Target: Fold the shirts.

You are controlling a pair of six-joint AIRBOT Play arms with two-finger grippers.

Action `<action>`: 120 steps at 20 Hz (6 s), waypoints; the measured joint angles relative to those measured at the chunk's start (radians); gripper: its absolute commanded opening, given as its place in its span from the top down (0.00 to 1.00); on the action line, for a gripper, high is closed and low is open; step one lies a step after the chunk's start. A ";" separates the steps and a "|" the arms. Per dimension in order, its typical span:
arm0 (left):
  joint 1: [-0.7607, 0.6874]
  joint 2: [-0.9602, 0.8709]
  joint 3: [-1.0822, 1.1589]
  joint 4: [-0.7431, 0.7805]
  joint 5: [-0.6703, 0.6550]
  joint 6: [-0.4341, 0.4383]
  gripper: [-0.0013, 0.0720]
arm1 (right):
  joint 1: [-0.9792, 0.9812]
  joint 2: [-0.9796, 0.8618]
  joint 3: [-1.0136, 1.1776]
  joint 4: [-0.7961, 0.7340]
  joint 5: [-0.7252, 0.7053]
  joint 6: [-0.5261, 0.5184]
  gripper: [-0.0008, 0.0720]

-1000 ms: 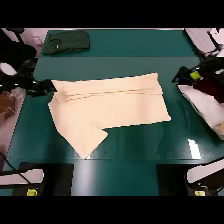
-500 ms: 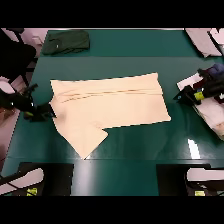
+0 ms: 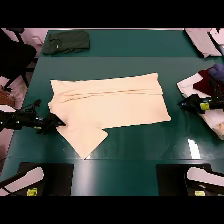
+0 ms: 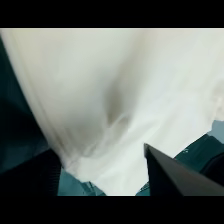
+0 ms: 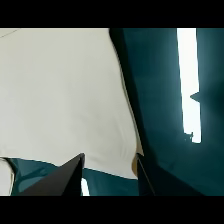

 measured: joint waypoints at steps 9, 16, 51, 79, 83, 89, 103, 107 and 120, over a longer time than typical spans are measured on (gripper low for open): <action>0.007 0.002 -0.014 -0.140 -0.010 0.068 0.95 | 0.025 -0.106 -0.009 0.001 0.009 -0.008 0.42; 0.007 0.002 -0.015 -0.155 -0.093 0.097 0.51 | 0.086 -0.176 -0.009 -0.022 0.021 0.002 0.35; -0.276 0.002 -0.090 -0.267 0.037 0.017 0.95 | 0.134 -0.198 -0.009 -0.056 0.009 0.052 0.75; -0.278 -0.095 0.382 0.031 0.543 -0.137 0.95 | 0.478 -0.434 0.623 0.082 -0.488 0.194 0.97; -0.294 -0.252 0.471 0.019 0.671 -0.130 0.00 | 0.484 -0.592 0.790 0.041 -0.420 0.253 0.88; -0.325 -0.364 0.620 0.000 0.752 -0.109 0.00 | 0.442 -0.685 0.904 -0.031 -0.188 0.300 0.31; -0.233 -0.380 0.781 -0.010 0.500 -0.105 0.00 | 0.229 -0.595 0.646 0.130 0.048 0.219 0.04; -0.233 -0.380 0.784 -0.055 0.441 -0.084 0.00 | 0.265 -0.592 0.540 0.230 -0.038 0.164 0.04; -0.339 -0.388 0.785 -0.113 0.280 -0.035 0.31 | 0.497 -0.589 0.740 0.112 -0.211 0.198 0.97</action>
